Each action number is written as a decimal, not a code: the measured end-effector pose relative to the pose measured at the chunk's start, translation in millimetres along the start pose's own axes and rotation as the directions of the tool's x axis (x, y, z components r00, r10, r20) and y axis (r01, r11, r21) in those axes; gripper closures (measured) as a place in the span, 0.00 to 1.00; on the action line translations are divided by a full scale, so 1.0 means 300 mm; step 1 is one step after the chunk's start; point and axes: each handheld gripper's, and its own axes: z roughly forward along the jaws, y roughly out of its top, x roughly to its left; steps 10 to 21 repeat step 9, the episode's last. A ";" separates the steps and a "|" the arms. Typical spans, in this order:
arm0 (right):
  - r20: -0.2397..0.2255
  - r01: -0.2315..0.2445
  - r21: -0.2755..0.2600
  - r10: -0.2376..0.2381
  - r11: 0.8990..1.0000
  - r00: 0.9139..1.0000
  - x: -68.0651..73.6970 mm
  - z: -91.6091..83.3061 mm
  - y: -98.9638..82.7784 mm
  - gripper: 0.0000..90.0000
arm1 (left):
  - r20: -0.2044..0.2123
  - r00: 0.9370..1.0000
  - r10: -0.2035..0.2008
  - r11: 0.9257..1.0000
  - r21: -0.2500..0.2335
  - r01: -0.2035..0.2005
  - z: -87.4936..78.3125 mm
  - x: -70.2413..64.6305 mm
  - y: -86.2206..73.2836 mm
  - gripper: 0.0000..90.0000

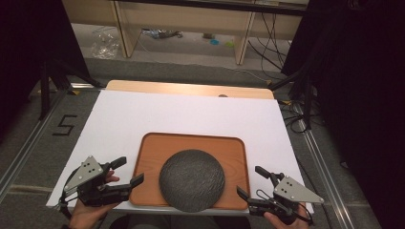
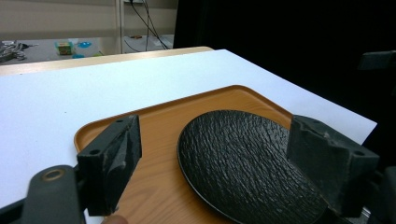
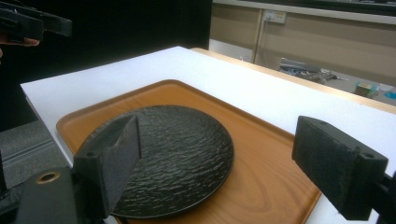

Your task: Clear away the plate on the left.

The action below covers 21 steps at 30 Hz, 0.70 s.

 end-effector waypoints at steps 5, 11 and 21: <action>0.002 0.007 -0.004 -0.007 1.000 1.000 -0.002 0.001 0.000 0.18 | -0.006 1.000 -0.006 1.000 0.005 0.006 0.004 0.003 -0.001 0.20; 0.001 0.005 -0.003 -0.005 1.000 1.000 -0.002 0.001 0.000 0.18 | -0.010 1.000 -0.006 1.000 0.012 0.006 0.007 0.003 -0.002 0.20; 0.001 0.005 -0.003 -0.005 1.000 1.000 -0.002 0.001 0.000 0.18 | -0.010 1.000 -0.006 1.000 0.012 0.006 0.007 0.003 -0.002 0.20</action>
